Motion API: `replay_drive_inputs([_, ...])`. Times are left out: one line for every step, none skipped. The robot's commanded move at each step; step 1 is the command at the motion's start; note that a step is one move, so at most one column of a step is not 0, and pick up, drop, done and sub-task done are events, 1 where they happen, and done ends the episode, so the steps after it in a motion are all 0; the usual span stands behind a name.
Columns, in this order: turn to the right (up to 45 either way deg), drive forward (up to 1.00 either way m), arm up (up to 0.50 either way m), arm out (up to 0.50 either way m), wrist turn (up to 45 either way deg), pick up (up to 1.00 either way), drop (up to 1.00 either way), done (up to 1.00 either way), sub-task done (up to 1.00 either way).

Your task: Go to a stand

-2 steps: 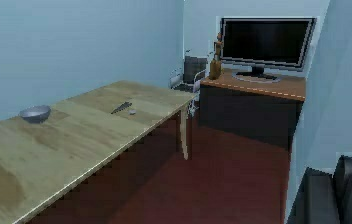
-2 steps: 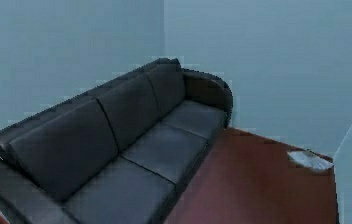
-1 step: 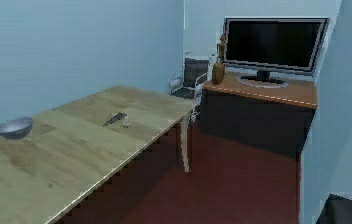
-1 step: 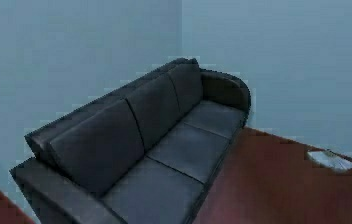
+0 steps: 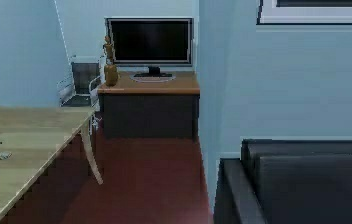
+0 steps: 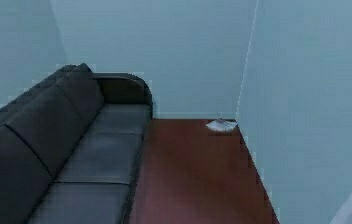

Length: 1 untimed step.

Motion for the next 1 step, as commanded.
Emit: replay_drive_inputs([0.0, 1.0, 0.0, 0.0, 0.0, 0.0, 0.0, 0.0, 0.0])
